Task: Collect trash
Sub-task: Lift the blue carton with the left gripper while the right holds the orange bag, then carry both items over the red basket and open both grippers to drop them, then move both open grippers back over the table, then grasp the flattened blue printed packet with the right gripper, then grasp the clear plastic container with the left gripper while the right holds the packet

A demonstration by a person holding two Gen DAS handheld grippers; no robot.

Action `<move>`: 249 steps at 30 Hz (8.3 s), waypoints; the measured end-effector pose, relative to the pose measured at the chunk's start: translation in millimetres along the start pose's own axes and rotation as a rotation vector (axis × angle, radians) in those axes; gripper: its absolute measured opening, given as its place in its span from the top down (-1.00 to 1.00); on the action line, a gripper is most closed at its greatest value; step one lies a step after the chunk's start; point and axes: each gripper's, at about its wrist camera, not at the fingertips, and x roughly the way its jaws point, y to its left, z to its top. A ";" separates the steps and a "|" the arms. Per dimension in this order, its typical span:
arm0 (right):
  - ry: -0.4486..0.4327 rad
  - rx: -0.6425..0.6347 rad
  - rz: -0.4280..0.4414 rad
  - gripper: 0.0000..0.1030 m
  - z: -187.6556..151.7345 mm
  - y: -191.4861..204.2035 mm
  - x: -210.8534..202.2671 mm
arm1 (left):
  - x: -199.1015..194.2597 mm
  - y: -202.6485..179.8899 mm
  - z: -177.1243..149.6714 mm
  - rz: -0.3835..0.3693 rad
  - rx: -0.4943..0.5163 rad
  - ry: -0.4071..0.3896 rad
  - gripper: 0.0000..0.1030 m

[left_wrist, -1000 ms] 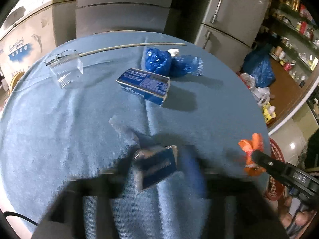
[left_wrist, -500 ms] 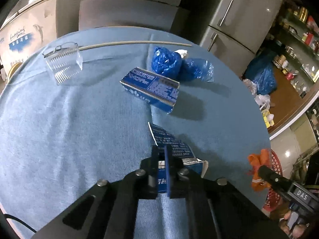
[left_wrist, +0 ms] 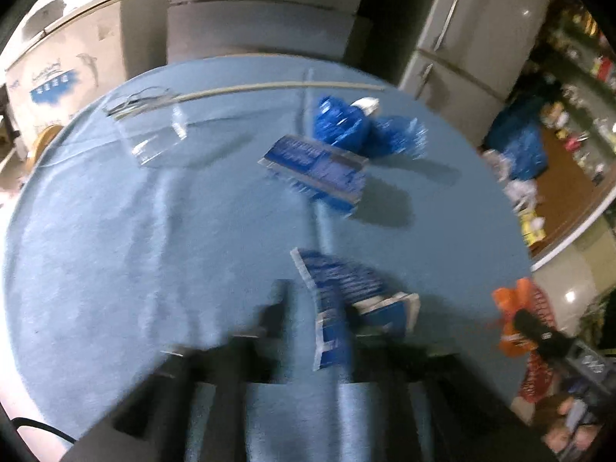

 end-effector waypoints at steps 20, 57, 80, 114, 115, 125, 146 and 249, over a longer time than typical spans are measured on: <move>0.005 0.022 -0.001 0.51 -4.0 -10.1 0.5 | 46.7 -59.8 -8.1 0.122 0.158 0.061 -0.47; -0.166 0.097 -0.142 0.51 -11.2 -78.6 -90.4 | -26.6 -183.7 -19.5 -0.125 0.386 -0.060 -0.43; -0.266 0.232 -0.342 0.51 -11.0 -185.7 -164.4 | -17.4 -317.0 -56.6 -0.307 0.613 -0.003 -0.43; -0.255 0.351 -0.424 -0.34 -3.7 -239.3 -171.2 | 17.7 -350.1 -65.4 -0.319 0.667 0.085 -0.44; -0.261 0.354 -0.424 -0.34 -4.5 -238.9 -174.0 | 18.3 -351.2 -66.3 -0.321 0.670 0.087 -0.44; -0.287 0.385 -0.421 -0.34 -11.2 -240.9 -188.5 | 35.9 -368.0 -63.5 -0.345 0.665 0.170 -0.51; -0.255 0.333 -0.403 -0.34 -8.9 -218.9 -175.9 | 12.9 -290.9 -16.8 -0.406 0.438 0.116 -0.60; 0.272 -0.577 -0.056 -0.24 36.3 119.2 145.6 | 36.3 131.1 103.4 0.093 -0.071 -0.052 -0.60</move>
